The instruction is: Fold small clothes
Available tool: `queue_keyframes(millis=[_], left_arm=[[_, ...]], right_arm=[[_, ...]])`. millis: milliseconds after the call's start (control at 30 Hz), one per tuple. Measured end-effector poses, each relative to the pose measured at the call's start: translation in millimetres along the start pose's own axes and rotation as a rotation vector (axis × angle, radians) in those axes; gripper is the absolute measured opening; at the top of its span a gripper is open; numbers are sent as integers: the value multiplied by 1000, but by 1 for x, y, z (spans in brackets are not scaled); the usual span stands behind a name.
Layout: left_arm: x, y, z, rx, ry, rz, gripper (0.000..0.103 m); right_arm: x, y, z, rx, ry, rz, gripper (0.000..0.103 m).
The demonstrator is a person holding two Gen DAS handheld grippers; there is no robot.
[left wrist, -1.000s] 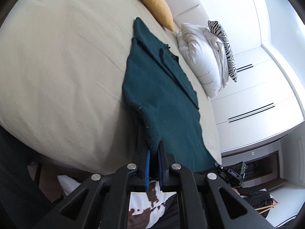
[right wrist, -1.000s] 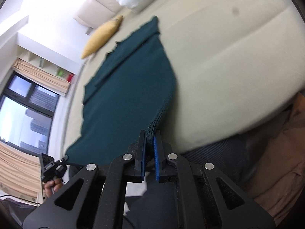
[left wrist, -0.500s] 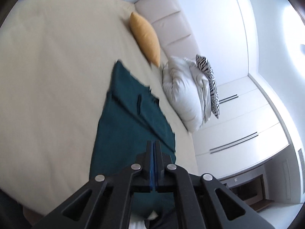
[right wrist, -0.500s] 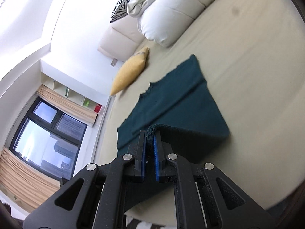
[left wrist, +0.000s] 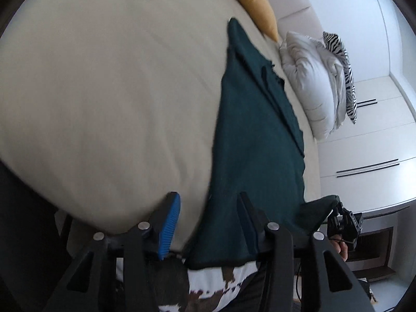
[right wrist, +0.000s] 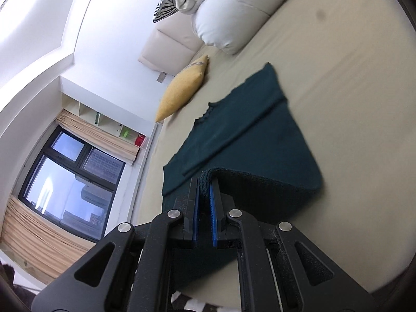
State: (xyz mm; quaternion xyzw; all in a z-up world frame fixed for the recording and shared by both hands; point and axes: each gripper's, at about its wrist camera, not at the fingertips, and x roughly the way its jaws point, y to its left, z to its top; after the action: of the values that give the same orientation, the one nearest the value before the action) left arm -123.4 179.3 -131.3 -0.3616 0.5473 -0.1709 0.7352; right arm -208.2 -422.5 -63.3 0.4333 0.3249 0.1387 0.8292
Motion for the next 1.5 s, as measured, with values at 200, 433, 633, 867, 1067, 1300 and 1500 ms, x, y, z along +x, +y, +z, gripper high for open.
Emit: queue_keyframes(millis=[200, 433, 633, 867, 1067, 1300, 1500], left_arm=[[7, 14, -32, -47, 90, 1, 50], [18, 36, -37, -145, 128, -103, 51], [16, 43, -38, -188, 116, -163, 29], [9, 31, -41, -130, 100, -169, 7], [-6, 14, -41, -55, 80, -164, 6], [-29, -6, -20, -38, -3, -249, 6], [-43, -42, 29, -9, -103, -329, 6]], right_arm=[[-46, -33, -26, 40, -13, -38, 6], [-50, -44, -36, 38, 5, -61, 6], [-51, -42, -40, 35, 11, -73, 6], [-45, -39, -41, 26, 16, -84, 6], [-45, -38, -42, 23, 12, -88, 6], [-50, -36, -38, 15, -6, -91, 6], [-54, -30, -16, 16, -68, -83, 6]])
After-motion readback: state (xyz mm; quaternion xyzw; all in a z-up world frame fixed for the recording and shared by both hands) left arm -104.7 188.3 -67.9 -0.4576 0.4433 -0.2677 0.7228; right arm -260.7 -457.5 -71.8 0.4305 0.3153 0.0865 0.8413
